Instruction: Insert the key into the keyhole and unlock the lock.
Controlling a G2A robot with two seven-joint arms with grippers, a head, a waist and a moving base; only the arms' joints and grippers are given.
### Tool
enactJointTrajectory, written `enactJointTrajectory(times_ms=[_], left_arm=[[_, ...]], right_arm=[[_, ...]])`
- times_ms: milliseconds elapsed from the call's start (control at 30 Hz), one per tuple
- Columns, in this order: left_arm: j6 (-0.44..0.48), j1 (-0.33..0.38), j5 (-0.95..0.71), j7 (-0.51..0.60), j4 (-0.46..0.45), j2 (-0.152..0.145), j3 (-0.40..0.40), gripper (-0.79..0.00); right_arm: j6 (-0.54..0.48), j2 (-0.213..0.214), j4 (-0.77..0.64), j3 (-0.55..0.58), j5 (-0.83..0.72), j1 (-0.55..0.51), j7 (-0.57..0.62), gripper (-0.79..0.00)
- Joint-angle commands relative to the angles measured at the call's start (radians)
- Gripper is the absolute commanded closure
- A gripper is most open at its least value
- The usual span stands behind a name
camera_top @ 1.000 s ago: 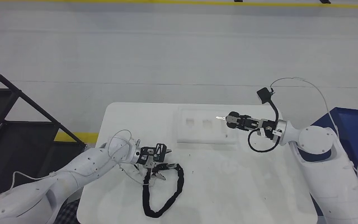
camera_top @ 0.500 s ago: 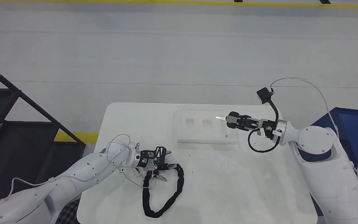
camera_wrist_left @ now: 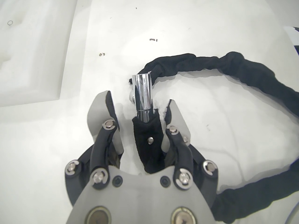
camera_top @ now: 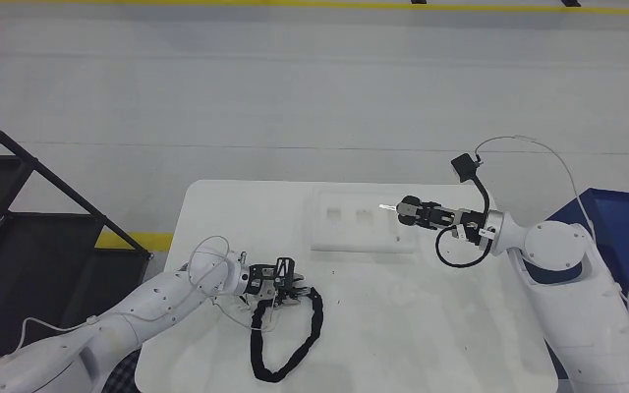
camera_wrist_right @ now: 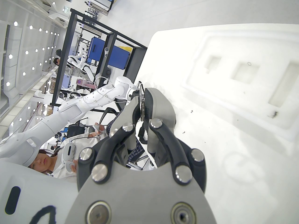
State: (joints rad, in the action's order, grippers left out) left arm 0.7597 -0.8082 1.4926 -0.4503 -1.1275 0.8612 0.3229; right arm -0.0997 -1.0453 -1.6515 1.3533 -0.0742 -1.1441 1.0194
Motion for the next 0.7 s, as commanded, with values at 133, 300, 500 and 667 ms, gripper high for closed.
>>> enactJointTrajectory(times_ms=[133, 300, 500, 667], left_arm=[[0.014, -0.007, -0.029, 0.024, -0.001, 0.003, 0.03, 0.0], [0.032, -0.008, -0.069, 0.017, -0.02, 0.003, 0.065, 0.0], [0.086, -0.006, -0.118, -0.054, -0.044, -0.005, 0.118, 0.0], [0.139, 0.002, -0.164, -0.125, -0.066, -0.001, 0.152, 0.0]], right_arm=[[0.0, 0.0, 0.0, 0.0, 0.0, 0.0, 0.0, 0.0], [0.0, 0.0, 0.0, 0.0, 0.0, 0.0, 0.0, 0.0], [0.0, 0.0, 0.0, 0.0, 0.0, 0.0, 0.0, 0.0], [0.0, 0.0, 0.0, 0.0, 0.0, 0.0, 0.0, 0.0]])
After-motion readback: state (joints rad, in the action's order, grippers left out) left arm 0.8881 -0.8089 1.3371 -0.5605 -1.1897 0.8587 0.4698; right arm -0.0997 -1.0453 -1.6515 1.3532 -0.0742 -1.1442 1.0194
